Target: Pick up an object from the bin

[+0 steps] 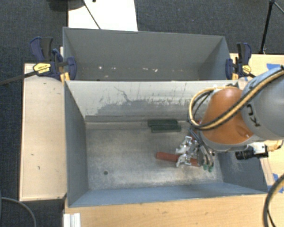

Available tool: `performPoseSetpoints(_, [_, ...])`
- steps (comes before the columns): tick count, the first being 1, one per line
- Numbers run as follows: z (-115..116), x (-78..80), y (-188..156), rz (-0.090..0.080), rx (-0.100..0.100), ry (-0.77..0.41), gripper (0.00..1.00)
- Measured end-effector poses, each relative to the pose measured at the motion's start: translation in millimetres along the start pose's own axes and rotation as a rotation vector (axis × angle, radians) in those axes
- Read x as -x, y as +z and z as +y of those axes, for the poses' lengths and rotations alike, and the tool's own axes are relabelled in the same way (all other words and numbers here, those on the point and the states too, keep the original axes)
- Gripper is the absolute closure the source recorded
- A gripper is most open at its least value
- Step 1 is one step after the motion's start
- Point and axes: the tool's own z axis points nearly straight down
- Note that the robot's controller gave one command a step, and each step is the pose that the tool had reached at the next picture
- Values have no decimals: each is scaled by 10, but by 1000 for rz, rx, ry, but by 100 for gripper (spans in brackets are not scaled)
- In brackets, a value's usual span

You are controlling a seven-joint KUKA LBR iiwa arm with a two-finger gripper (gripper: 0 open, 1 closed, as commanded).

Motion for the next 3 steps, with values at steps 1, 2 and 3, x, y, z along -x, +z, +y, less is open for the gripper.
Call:
performPoseSetpoints(1, [-6,-30,-62,16,-4,-1,100])
performPoseSetpoints(2, [-4,-19,-175,16,-4,-2,100])
performPoseSetpoints(3, [-3,-13,-236,15,-4,-3,100])
